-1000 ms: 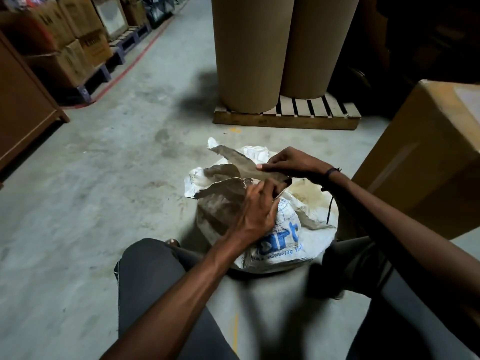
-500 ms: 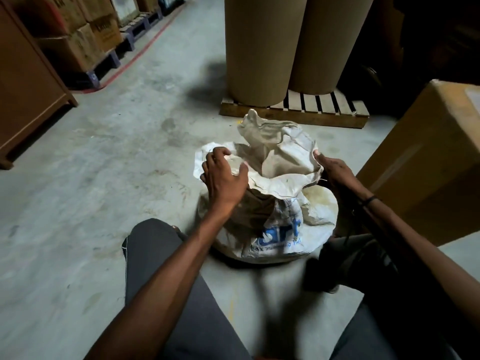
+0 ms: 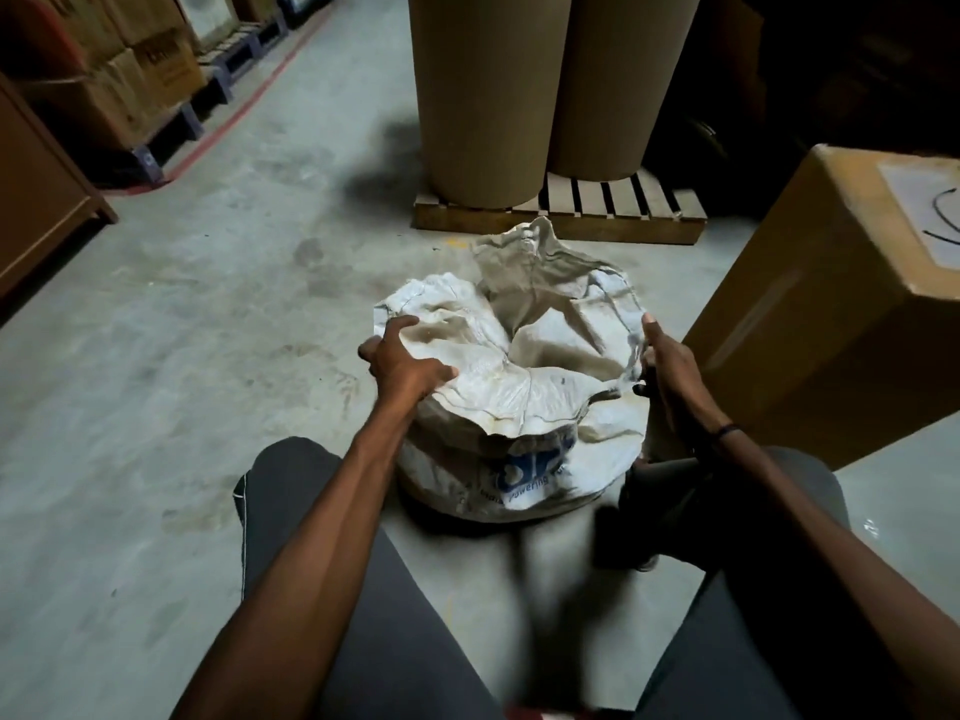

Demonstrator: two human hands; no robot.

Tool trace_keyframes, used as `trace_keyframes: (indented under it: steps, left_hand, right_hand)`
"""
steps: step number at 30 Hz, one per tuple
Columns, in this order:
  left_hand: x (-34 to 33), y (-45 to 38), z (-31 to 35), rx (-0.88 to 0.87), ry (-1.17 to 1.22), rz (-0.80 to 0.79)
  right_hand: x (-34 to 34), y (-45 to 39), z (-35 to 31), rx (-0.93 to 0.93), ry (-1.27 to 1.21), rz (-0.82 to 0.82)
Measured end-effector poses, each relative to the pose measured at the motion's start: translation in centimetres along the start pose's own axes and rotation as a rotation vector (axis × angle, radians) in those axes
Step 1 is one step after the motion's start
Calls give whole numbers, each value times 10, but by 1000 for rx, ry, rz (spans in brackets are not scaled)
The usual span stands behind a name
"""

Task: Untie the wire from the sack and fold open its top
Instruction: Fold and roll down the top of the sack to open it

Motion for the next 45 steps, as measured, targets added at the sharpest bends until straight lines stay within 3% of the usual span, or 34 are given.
trace_keyframes:
  steps: [2,5,7,9,11,13,16,18,22,25,27,29,30,32,34,37,40,42,45]
  left_hand:
    - [0,4,19,-136,9,8]
    - [-3,15,45,-332,38,17]
    - [-5,19,57,-445,47,1]
    - [-8,22,62,-504,61,-28]
    - [-10,24,63,-501,75,-53]
    - [-12,25,63,-511,92,-73]
    - [-11,24,58,-508,86,-97]
    - [-9,23,54,-488,62,-116]
    - [-6,22,46,-439,-141,-156]
    - [-12,22,24,-281,-612,-176]
    - [-10,28,33,-316,-891,-47]
    - [-24,38,58,-499,-844,19]
    - [-36,42,65,-545,-717,-32]
    - [-66,42,60,-470,-521,-211]
    - [-98,33,44,-359,-541,-376]
    - [-126,12,20,-274,-785,-548]
    - [-121,-16,9,-341,-1083,-537]
    - [-109,-31,4,-376,-1146,-544]
    - [-100,-45,13,-455,-1149,-571]
  right_hand:
    - [10,5,-30,159,167,138]
    - [5,38,-116,717,457,422]
    - [-51,55,-155,1024,635,223]
    - [-119,59,-155,1117,878,-141]
    - [-167,52,-132,1068,1094,-381]
    - [-191,32,-105,947,1288,-510]
    - [-182,-11,-71,712,1720,-422]
    - [-167,-24,-61,654,1834,-331]
    - [-146,-23,-43,767,1630,-466]
    - [-121,-12,-43,894,1300,-483]
    - [-109,-10,-43,935,1186,-462]
    - [-104,-9,-45,951,1131,-425]
    - [-103,-11,-46,950,1104,-410]
    - [-101,-12,-46,920,1067,-385]
    - [-101,-10,-46,899,1051,-393]
    - [-99,-3,-44,880,1043,-434]
    - [-79,-12,-29,687,1195,-340]
    - [-61,-18,-9,512,1336,-297]
    - [-57,-11,3,464,1526,-270]
Point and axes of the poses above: each hand's wrist, its own y-axis away from the middle knuckle, its own x-axis out of the back of the hand, z = x × y, the point moved 10 cm from there along -y, towards the middle knuckle, and after that the axes turned 1 degree about -z, right-handed, at the moved point
